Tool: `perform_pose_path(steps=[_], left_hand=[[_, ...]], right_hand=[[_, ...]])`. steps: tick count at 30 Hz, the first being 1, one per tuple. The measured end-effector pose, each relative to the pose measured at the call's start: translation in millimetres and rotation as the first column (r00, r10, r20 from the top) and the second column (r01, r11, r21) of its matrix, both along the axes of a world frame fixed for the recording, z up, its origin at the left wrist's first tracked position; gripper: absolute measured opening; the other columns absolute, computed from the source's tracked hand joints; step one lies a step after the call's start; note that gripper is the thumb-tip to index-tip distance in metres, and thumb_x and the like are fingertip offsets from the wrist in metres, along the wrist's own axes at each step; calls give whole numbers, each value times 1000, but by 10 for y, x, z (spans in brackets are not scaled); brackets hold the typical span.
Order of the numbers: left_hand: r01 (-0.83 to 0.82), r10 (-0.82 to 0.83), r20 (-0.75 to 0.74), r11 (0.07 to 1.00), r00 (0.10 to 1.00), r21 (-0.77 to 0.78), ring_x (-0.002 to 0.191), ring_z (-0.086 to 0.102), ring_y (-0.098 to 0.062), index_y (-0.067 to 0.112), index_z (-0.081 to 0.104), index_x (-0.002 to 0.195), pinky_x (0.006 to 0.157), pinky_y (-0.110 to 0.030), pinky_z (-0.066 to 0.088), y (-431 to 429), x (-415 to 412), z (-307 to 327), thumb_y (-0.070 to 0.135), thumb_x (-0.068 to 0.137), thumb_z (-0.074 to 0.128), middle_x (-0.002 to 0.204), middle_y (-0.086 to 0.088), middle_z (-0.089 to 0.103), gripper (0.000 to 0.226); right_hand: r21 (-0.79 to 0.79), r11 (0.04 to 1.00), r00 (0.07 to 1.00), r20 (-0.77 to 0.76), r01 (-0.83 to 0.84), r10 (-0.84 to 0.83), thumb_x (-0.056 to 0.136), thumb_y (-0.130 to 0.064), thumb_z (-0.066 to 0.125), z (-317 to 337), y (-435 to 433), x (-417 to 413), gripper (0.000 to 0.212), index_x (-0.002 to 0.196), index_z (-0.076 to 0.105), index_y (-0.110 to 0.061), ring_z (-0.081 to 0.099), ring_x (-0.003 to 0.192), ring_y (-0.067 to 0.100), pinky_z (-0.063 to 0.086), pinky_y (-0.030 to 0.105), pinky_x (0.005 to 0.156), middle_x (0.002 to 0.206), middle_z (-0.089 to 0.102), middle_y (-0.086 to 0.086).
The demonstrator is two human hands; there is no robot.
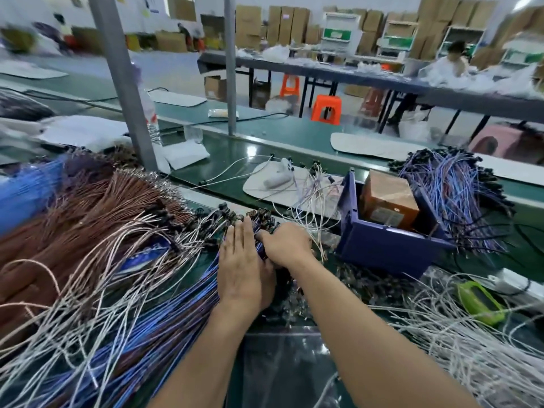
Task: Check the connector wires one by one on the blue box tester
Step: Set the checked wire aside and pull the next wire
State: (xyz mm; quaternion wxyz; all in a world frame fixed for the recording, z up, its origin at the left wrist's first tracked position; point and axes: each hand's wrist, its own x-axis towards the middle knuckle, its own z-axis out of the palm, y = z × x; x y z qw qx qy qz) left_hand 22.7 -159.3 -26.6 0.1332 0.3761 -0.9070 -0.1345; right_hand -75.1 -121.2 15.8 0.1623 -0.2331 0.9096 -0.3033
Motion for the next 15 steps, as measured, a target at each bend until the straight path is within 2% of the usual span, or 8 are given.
perform_pose_path(steps=[2, 3, 5, 6, 8, 11, 14, 15], left_hand=[[5, 0, -87, 999, 996, 54, 159, -5, -22, 11, -21, 159, 129, -34, -1, 15, 17, 10, 39, 96, 59, 173, -8, -7, 106], [5, 13, -185, 995, 983, 95, 159, 0, -23, 13, -18, 160, 129, -34, 3, 37, 35, 21, 31, 93, 67, 173, -9, -1, 110], [-6, 81, -391, 982, 917, 188, 158, 14, -25, 21, -9, 163, 129, -38, 14, 80, 84, 46, 13, 89, 73, 171, -10, 15, 111], [-14, 117, -446, 974, 887, 228, 156, 19, -25, 26, -5, 163, 128, -42, 20, 88, 103, 57, 8, 89, 72, 170, -9, 20, 109], [-27, 161, -473, 960, 866, 278, 154, 25, -25, 31, -1, 163, 125, -47, 26, 97, 117, 73, 4, 89, 70, 168, -6, 26, 106], [-35, 168, -452, 957, 876, 288, 149, 35, -24, 28, 8, 163, 121, -45, 32, 94, 100, 89, 2, 86, 71, 164, -2, 36, 103], [-36, 159, -438, 961, 885, 276, 144, 42, -22, 22, 24, 161, 119, -39, 35, 104, 98, 85, 4, 84, 72, 158, -1, 44, 92], [-23, 139, -431, 965, 892, 263, 144, 42, -21, 21, 31, 158, 120, -37, 34, 106, 99, 92, 7, 84, 71, 157, -1, 45, 86]], right_hand=[[21, 1000, 1000, 14, 15, -15, 90, -59, 61, -17, -67, 1, 53, 81, 73, -8, 69, 87, 27, 54, 33, 79, 88, 75, 10], [19, 999, 999, 22, 38, -39, 89, -61, 61, -22, -88, 13, 54, 84, 73, -8, 69, 89, 27, 54, 34, 80, 90, 75, 10], [-6, 996, 996, 31, 88, -88, 87, -58, 63, -26, -110, 35, 48, 84, 72, -11, 68, 86, 27, 52, 33, 73, 89, 73, 7], [-17, 994, 993, 48, 106, -105, 85, -54, 65, -20, -115, 41, 42, 82, 70, -12, 67, 83, 26, 52, 32, 71, 88, 72, 6], [-63, 984, 976, 154, 165, -154, 80, -42, 71, 11, -113, 27, 30, 79, 67, -13, 66, 82, 26, 58, 35, 76, 86, 69, 5], [-188, 933, 900, 377, 306, -219, 76, -25, 79, 45, -111, -2, 23, 76, 62, -10, 65, 87, 27, 59, 40, 84, 89, 67, 7], [-262, 894, 875, 424, 364, -232, 78, -17, 78, 5, -95, -33, 13, 76, 68, -9, 66, 77, 26, 58, 34, 74, 83, 72, 8], [-296, 887, 876, 438, 354, -203, 79, -14, 78, -10, -90, -38, 7, 77, 73, -11, 69, 80, 26, 60, 37, 77, 83, 74, 8]])
